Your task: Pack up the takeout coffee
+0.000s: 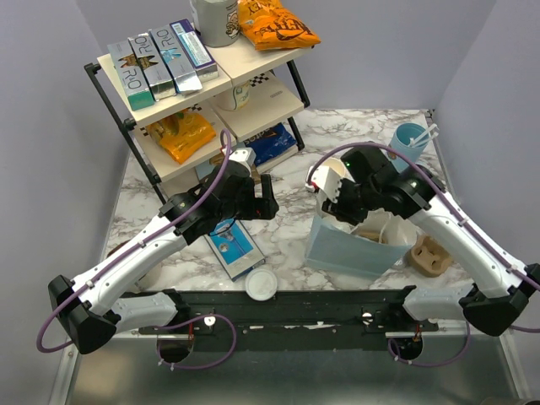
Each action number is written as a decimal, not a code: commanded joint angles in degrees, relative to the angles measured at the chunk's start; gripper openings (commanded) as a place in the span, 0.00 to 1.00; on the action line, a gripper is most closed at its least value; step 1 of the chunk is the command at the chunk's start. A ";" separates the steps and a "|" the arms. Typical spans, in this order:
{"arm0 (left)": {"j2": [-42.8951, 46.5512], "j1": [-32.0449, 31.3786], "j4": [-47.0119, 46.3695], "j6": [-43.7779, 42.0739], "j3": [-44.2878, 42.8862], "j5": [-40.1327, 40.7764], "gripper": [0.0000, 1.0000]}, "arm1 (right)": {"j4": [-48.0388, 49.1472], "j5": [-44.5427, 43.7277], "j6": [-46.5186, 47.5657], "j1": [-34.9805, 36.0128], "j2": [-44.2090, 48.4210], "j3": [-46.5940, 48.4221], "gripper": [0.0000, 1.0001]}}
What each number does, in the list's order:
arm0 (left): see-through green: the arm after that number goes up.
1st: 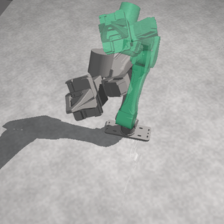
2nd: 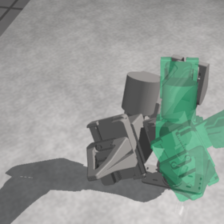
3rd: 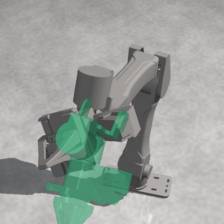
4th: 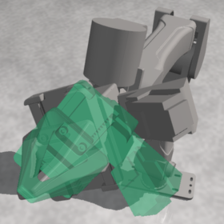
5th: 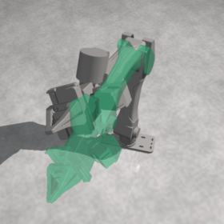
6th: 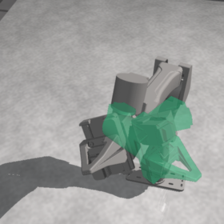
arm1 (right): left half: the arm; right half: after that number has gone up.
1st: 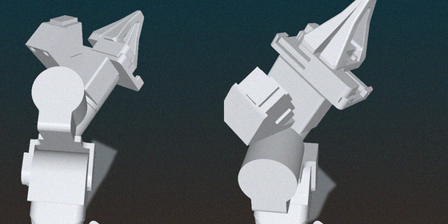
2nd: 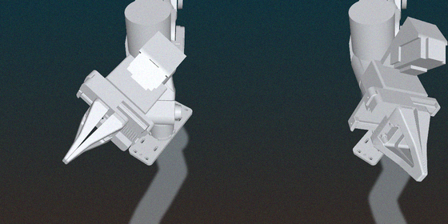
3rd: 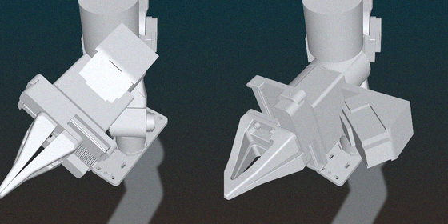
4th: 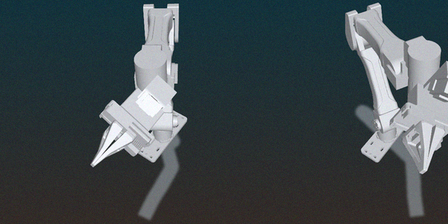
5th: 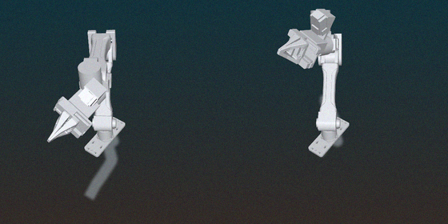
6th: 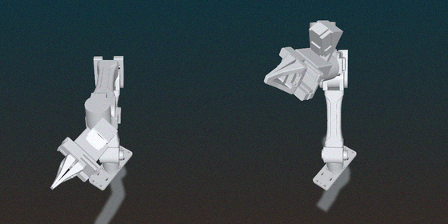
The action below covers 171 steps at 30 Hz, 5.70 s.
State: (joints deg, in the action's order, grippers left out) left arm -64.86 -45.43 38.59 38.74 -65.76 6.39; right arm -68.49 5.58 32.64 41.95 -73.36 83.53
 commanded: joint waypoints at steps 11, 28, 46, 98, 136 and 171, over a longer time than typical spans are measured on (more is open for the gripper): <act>2.54 0.25 -1.32 -0.51 1.60 -2.00 0.99 | 19.60 -5.41 -3.11 0.23 10.78 -2.22 0.53; 4.65 0.17 -1.76 -0.77 2.65 -0.07 0.99 | 38.17 -32.14 -42.09 -16.26 8.34 4.53 1.00; 2.11 0.17 2.19 0.72 2.21 2.31 0.99 | 37.64 -45.31 -52.59 -34.22 -12.68 5.68 0.93; 3.60 0.25 0.00 -0.07 4.49 1.08 0.99 | 31.58 -30.04 -44.25 -39.32 -2.26 4.63 0.01; 10.02 0.34 -5.28 -3.15 11.26 -3.93 0.99 | -12.70 20.83 -36.86 -34.84 20.28 21.22 0.01; 14.32 0.34 -6.86 -2.62 13.29 -5.08 0.99 | -18.96 -5.40 -55.67 -34.92 28.80 19.39 0.01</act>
State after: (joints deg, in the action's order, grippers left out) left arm -51.79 -45.36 32.84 36.25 -53.47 2.26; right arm -76.62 7.79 -19.07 6.85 -47.35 104.22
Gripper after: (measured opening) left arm 0.990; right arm 0.016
